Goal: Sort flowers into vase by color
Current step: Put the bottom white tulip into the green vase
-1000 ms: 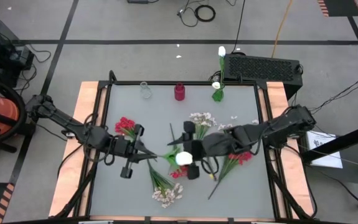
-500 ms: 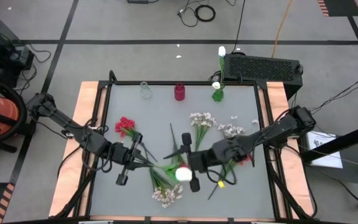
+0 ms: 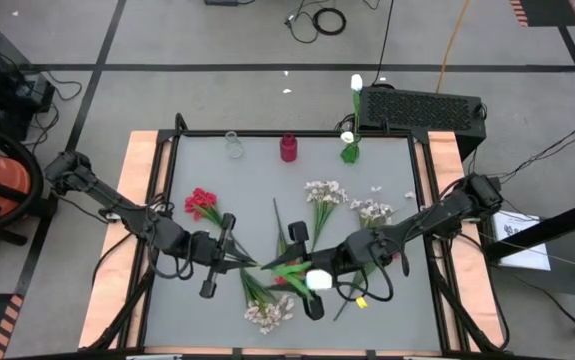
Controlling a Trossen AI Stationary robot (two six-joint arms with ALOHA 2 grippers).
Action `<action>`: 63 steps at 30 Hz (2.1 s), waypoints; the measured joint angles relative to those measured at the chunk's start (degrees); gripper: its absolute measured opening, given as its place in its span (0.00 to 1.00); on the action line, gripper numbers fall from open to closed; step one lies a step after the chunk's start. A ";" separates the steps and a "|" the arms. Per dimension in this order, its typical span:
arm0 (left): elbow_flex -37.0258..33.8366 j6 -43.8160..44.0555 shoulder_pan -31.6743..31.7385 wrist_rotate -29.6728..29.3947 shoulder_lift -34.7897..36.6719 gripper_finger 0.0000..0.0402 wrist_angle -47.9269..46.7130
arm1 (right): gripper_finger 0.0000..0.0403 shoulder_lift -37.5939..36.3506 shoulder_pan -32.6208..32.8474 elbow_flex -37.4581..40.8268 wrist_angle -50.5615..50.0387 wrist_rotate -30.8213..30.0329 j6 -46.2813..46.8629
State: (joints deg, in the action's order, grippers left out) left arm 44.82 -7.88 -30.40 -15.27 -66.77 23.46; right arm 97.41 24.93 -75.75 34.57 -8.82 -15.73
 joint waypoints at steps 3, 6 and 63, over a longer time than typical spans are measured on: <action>0.00 0.00 0.01 0.01 -0.02 0.03 0.00 | 0.27 0.02 0.04 0.00 0.00 0.00 -0.15; 0.00 0.02 -0.04 0.04 -0.02 0.03 -0.09 | 0.13 0.02 0.00 0.00 0.00 -0.36 -0.15; 0.00 5.14 -3.71 -17.80 0.14 0.68 -13.52 | 0.01 -46.29 -43.40 23.36 -48.94 -22.93 16.62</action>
State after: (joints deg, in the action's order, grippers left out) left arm 44.82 -2.74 -34.11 -33.07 -66.63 9.95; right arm 51.11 -18.47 -52.39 -14.37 -31.75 0.89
